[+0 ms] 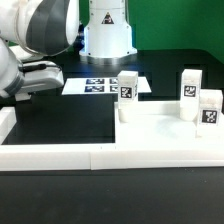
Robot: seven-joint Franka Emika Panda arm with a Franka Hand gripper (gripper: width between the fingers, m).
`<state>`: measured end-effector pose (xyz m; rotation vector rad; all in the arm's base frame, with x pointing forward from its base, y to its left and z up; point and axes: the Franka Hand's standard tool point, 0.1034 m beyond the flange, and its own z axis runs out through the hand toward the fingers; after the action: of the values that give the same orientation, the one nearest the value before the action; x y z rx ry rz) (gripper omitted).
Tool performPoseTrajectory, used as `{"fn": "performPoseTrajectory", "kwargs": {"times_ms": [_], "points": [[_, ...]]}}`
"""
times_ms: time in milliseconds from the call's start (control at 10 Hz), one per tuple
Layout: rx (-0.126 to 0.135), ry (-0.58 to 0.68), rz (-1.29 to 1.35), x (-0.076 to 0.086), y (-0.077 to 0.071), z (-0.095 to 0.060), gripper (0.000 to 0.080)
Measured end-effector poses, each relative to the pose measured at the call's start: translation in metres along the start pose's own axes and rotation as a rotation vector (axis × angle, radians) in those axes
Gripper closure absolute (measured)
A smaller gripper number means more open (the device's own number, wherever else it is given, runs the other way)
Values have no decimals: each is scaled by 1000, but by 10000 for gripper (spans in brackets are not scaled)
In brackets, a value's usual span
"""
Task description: Assemble square table
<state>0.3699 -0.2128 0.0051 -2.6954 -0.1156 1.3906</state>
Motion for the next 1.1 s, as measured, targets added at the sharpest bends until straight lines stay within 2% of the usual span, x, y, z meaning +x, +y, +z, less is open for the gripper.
{"fn": "performPoseTrajectory", "kwargs": {"times_ms": [600, 700, 800, 900, 1100], "points": [[-2, 3, -4, 0, 0, -3, 508], [1, -2, -61, -9, -5, -19, 508], [-4, 31, -93, -20, -11, -46, 508], [-11, 68, -95, -21, -12, -54, 508], [-20, 201, -102, -13, -8, -55, 508]]}}
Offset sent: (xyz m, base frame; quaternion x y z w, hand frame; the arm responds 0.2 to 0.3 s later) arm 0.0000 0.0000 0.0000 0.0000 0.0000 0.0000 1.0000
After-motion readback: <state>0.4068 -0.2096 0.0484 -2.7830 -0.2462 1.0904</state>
